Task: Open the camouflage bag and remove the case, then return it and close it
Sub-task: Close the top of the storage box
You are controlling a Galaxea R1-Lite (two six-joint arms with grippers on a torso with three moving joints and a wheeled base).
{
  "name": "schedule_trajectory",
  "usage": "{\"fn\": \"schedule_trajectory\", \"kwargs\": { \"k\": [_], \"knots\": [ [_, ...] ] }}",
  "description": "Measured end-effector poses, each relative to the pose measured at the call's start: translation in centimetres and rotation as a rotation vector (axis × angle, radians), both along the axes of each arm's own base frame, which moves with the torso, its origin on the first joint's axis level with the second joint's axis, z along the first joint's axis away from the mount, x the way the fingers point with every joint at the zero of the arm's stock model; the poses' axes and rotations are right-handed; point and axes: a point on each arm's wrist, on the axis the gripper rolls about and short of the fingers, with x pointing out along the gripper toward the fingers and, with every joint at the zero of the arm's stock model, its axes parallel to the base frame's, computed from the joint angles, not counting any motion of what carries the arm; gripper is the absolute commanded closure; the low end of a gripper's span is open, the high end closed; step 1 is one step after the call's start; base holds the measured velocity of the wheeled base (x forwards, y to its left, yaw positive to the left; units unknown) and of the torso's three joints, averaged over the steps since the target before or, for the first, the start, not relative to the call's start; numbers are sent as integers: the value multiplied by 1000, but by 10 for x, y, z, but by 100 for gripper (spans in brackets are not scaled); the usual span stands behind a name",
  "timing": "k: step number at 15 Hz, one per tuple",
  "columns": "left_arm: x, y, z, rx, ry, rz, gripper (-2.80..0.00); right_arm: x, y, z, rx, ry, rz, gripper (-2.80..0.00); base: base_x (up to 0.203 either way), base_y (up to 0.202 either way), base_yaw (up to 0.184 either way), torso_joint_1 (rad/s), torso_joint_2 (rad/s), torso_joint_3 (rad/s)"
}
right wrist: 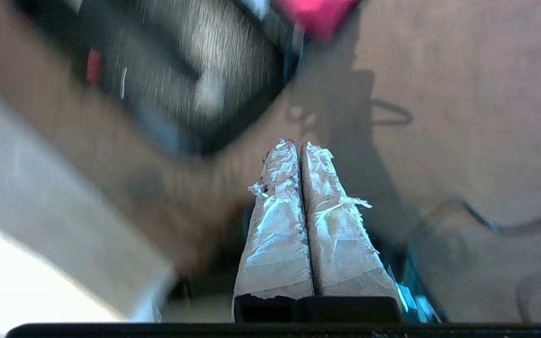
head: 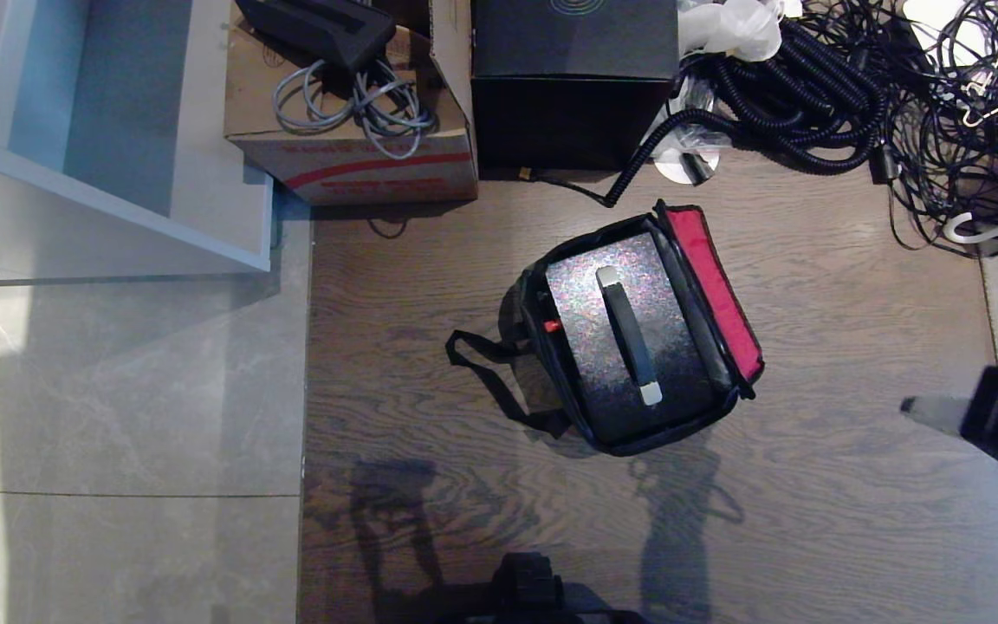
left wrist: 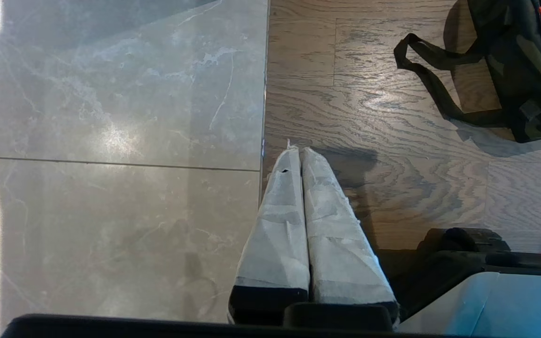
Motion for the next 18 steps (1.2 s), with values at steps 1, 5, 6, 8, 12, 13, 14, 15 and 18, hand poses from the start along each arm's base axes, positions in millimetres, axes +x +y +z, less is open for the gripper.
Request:
{"fn": "schedule_trajectory", "kwargs": {
  "k": [1, 5, 6, 8, 12, 13, 14, 15, 18],
  "knots": [
    [0, 0, 0, 0, 0, 0, 0, 28, 0, -1, 13, -8, -36, 0, 0, 0, 0, 0, 0, 0],
    [0, 0, 0, 0, 0, 0, 0, 127, -6, -26, 51, -105, -120, 0, 0, 0, 0, 0, 0, 0],
    [0, 0, 0, 0, 0, 0, 0, 146, -9, -36, 59, -128, -133, 0, 0, 0, 0, 0, 0, 0],
    [0, 0, 0, 0, 0, 0, 0, 177, -14, -53, 90, -175, -150, 0, 0, 0, 0, 0, 0, 0],
    [0, 0, 0, 0, 0, 0, 0, 209, -18, -84, 125, -150, -157, -280, 0, 0, 0, 0, 0, 0],
    [0, 0, 0, 0, 0, 0, 0, 212, -18, -92, 126, -137, -153, -280, 0, 0, 0, 0, 0, 0],
    [0, 0, 0, 0, 0, 0, 0, 215, -18, -99, 127, -124, -151, -280, 0, 0, 0, 0, 0, 0],
    [0, 0, 0, 0, 0, 0, 0, 217, -18, -106, 129, -110, -147, -280, 0, 0, 0, 0, 0, 0],
    [0, 0, 0, 0, 0, 0, 0, 217, -23, -126, 134, -50, -157, -280, 0, 0, 0, 0, 0, 0]
  ]
}}
